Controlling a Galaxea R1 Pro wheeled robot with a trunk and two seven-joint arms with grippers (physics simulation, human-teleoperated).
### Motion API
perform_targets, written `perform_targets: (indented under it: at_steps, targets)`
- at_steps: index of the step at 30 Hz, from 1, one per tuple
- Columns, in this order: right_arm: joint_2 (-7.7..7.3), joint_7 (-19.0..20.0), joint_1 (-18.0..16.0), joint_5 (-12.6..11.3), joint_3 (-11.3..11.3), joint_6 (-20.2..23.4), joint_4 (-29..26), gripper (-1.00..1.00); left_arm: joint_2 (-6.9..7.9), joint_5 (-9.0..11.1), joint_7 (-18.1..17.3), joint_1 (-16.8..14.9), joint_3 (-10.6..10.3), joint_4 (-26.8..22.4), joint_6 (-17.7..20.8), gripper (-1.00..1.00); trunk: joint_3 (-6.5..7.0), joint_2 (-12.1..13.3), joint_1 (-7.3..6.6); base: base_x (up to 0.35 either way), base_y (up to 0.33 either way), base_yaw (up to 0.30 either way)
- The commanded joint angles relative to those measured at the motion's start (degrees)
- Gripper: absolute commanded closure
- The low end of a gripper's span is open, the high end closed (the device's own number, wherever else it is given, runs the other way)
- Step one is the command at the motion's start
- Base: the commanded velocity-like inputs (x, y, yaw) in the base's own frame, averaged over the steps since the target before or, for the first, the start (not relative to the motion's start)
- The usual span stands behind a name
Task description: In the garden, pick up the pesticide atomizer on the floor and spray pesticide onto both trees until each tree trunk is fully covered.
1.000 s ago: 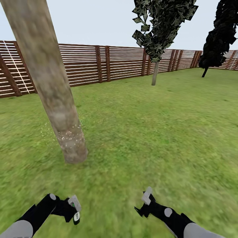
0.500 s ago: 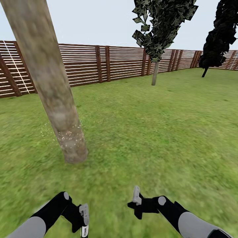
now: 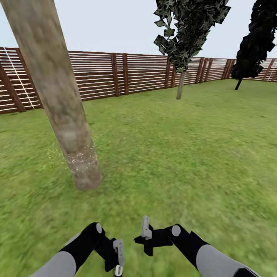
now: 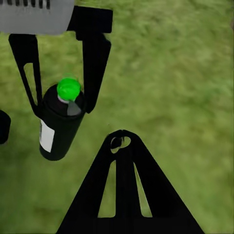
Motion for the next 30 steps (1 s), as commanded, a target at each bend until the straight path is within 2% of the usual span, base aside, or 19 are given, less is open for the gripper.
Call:
perform_targets:
  at_steps: [1,5,14,21,27,28,30]
  targets:
    - [0.11,-0.03,-0.03,0.5,-0.06,-0.28,-0.02,1.0,-0.23,-0.12,-0.25,-0.06,-0.06,-0.3,0.59,1.0,-0.05,-0.02,-0.01,0.0,0.0,0.0]
    - [0.44,-0.03,-0.03,0.5,-0.06,-0.28,-0.02,1.0,-0.89,-0.06,-0.32,-0.08,-0.03,-2.79,0.61,1.0,-0.05,-0.02,-0.01,0.0,0.0,0.0]
    - [0.45,-0.03,-0.03,0.54,-0.06,-0.28,0.05,1.0,-1.29,0.72,-0.33,-0.54,0.13,-2.95,0.07,1.0,-0.05,-0.02,-0.01,0.0,0.0,0.0]
    - [0.45,-0.09,-0.03,0.59,-0.08,-0.28,0.12,1.0,-2.56,0.93,-0.33,-0.74,0.39,-2.95,0.06,1.0,-0.05,-0.02,-0.01,0.0,0.0,0.0]
    - [0.45,-0.12,-0.03,0.59,-0.15,-0.28,0.2,1.0,-2.75,1.0,-0.25,-1.02,0.58,-3.01,0.06,1.0,-0.05,-0.02,-0.01,0.0,0.0,0.0]
    - [0.45,-0.12,-0.03,0.59,-0.15,-0.28,0.22,1.0,-2.77,1.13,-0.24,-1.13,0.58,-2.98,0.06,1.0,-0.05,-0.02,-0.01,0.0,0.0,0.0]
    - [0.45,-0.12,-0.03,0.59,-0.15,-0.28,0.22,1.0,-2.74,3.34,-0.24,-1.22,0.54,-2.96,-0.03,1.0,-0.05,-0.02,-0.01,0.0,0.0,0.0]
